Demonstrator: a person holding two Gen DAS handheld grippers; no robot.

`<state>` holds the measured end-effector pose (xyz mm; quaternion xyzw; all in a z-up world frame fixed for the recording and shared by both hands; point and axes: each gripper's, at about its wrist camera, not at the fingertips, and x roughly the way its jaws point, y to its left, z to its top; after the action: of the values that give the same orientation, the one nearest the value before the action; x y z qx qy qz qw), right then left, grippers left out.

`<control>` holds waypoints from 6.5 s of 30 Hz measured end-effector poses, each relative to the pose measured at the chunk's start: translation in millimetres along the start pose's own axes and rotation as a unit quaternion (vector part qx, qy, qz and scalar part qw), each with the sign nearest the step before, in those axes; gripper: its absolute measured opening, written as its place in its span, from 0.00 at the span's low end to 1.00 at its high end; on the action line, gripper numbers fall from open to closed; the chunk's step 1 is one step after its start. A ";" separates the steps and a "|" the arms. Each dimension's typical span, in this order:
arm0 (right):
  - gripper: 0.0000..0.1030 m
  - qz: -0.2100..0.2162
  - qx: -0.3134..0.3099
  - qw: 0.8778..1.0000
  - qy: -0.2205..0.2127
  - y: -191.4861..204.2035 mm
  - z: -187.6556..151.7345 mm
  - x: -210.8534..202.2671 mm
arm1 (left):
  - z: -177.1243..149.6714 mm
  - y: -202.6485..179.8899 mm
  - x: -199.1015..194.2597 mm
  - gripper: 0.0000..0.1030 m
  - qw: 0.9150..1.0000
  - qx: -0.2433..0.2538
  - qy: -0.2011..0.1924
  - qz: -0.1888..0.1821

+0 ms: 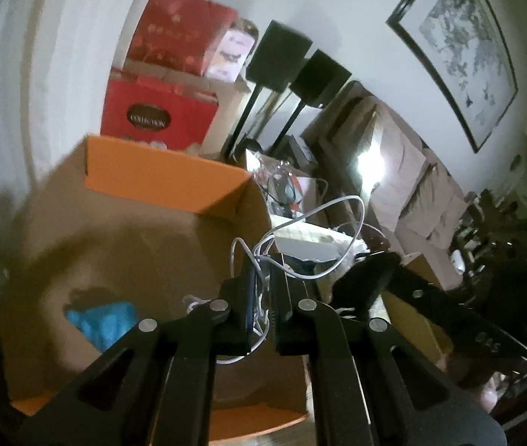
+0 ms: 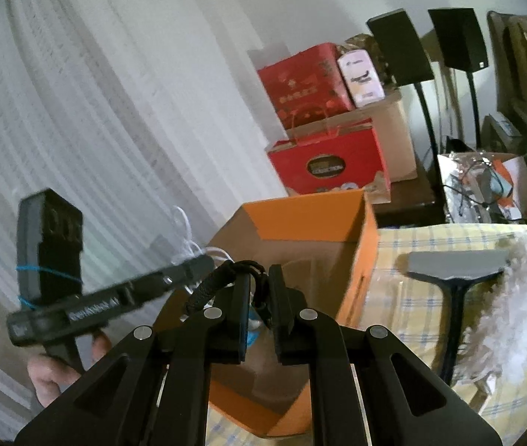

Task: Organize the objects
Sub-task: 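Carry the white earphones with both grippers into the orange box and open them, then withdraw both open grippers up out of the orange box, then move the right gripper to the long clear plastic tray on the table, then grasp the clear plastic tray by its end with the right gripper and lift it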

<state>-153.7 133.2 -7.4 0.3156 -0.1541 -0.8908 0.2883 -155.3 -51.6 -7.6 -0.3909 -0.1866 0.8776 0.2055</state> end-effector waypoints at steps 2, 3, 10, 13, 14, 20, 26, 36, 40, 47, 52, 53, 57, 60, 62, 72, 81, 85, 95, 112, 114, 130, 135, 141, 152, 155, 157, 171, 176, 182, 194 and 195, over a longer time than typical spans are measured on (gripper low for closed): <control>0.10 -0.004 0.002 1.000 -0.005 -4.5 1.5 -6.4 | -3.3 1.4 11.3 0.07 1.000 -0.010 0.008 0.004; 0.10 -0.006 0.003 1.000 -0.007 -6.6 2.3 -8.9 | -5.4 3.2 15.6 0.07 1.000 -0.016 0.011 0.008; 0.10 -0.014 0.002 1.000 -0.003 -13.2 0.5 -16.4 | -20.6 25.8 48.5 0.07 0.996 -0.050 0.050 0.058; 0.10 -0.013 0.002 1.000 -0.002 -13.3 -1.0 -14.9 | -27.4 27.9 65.5 0.10 0.993 -0.046 0.089 0.068; 0.10 -0.013 0.002 1.000 -0.001 -12.9 -1.7 -14.5 | -29.4 26.3 67.1 0.12 0.992 -0.042 0.093 0.069; 0.10 -0.012 -0.003 1.000 0.006 -10.2 -3.9 -10.9 | -24.4 14.4 45.4 0.57 0.995 -0.036 0.067 0.068; 0.10 -0.008 -0.003 1.000 0.005 -7.5 -1.7 -8.8 | -8.0 14.3 9.1 0.68 0.997 -0.047 0.036 0.053; 0.10 0.009 -0.009 1.000 0.019 8.4 4.7 17.0 | -3.2 26.6 -32.6 0.84 0.992 -0.017 -0.007 0.125; 0.10 0.019 0.003 0.999 0.039 9.8 2.5 40.1 | -9.2 33.2 -38.9 0.86 0.989 -0.013 -0.013 0.147; 0.10 0.009 -0.001 0.998 0.057 14.4 0.3 70.4 | -11.8 45.0 -46.4 0.89 0.987 -0.016 -0.023 0.156; 0.10 -0.005 -0.009 0.997 0.073 16.1 0.7 92.9 | -11.7 48.6 -46.5 0.92 0.987 -0.018 -0.027 0.157; 0.10 -0.008 -0.011 0.997 0.077 16.3 0.8 98.6 | -11.9 48.6 -46.5 0.92 0.987 -0.018 -0.027 0.157; 0.11 -0.022 -0.016 0.995 0.095 14.9 -0.5 117.8 | -12.9 49.6 -44.8 0.92 0.986 -0.014 -0.025 0.161; 0.11 -0.038 -0.019 0.993 0.107 13.2 -3.3 128.0 | -13.3 49.9 -43.2 0.94 0.986 -0.012 -0.025 0.166; 0.15 -0.047 -0.021 0.992 0.113 11.4 -4.7 132.2 | -13.6 50.2 -42.0 0.96 0.984 -0.013 -0.026 0.173; 0.44 -0.074 -0.038 0.991 0.103 10.8 -4.2 123.0 | -13.5 41.2 -43.6 1.00 0.981 0.008 -0.040 0.189; 0.82 -0.107 -0.065 0.989 0.079 9.3 3.9 91.2 | -12.5 21.8 -48.1 1.00 0.978 0.036 -0.057 0.197; 0.94 -0.121 -0.081 0.987 0.072 11.2 2.5 77.0 | -13.8 11.4 -49.2 1.00 0.977 0.047 -0.065 0.200; 1.00 -0.143 -0.092 0.984 0.050 9.2 -1.9 36.4 | -14.4 -10.0 -49.1 1.00 0.976 0.063 -0.068 0.196; 1.00 -0.199 -0.056 0.977 0.047 -39.7 -18.8 -53.1 | -39.1 -69.9 -27.0 1.00 0.988 0.099 -0.037 0.114; 1.00 -0.203 -0.043 0.977 0.042 -51.2 -21.3 -65.9 | -42.3 -77.3 -20.2 1.00 0.988 0.106 -0.026 0.107; 0.85 -0.214 -0.012 0.975 0.053 -86.8 -56.1 -89.3 | -60.2 -80.9 -4.8 1.00 0.994 0.080 -0.008 0.074; 0.76 -0.189 -0.014 0.979 0.077 -78.0 -69.5 -64.5 | -61.7 -71.1 -8.2 1.00 0.994 0.067 -0.010 0.080; 0.69 -0.155 -0.033 0.981 0.109 -55.7 -84.2 -25.3 | -62.2 -64.1 -10.0 1.00 0.994 0.059 -0.011 0.087; 0.66 -0.119 -0.040 0.979 0.158 -39.3 -101.6 28.0 | -60.5 -55.2 -12.7 1.00 0.995 0.050 -0.012 0.089; 0.66 -0.127 -0.045 0.976 0.170 -39.2 -104.6 36.9 | -59.1 -53.0 -11.8 1.00 0.995 0.049 -0.010 0.089; 0.65 -0.130 -0.043 0.975 0.177 -43.1 -107.3 40.0 | -58.6 -51.1 -12.0 1.00 0.995 0.048 -0.011 0.089; 0.23 -0.160 -0.020 0.967 0.199 -69.9 -102.8 48.5 | -61.7 -53.5 -9.9 1.00 0.995 0.053 -0.006 0.085; 0.23 -0.159 0.000 0.965 0.210 -78.7 -98.7 64.1 | -63.1 -55.3 -10.7 1.00 0.995 0.053 -0.006 0.083; 0.07 -0.159 0.023 0.966 0.201 -93.4 -99.6 71.3 | -65.9 -60.4 -8.4 1.00 0.995 0.060 0.001 0.083; 0.04 -0.171 0.036 0.979 0.101 -95.1 -63.6 2.4 | -71.5 -79.2 0.2 1.00 0.994 0.080 0.020 0.066; 0.04 -0.171 0.036 0.980 0.094 -94.1 -60.2 -5.2 | -73.5 -83.2 2.7 1.00 0.994 0.086 0.026 0.062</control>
<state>-150.3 204.9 -93.3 0.4298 -0.1020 -0.8873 0.1330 -82.9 32.3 -14.5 -0.4050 -0.0805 0.8912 0.1879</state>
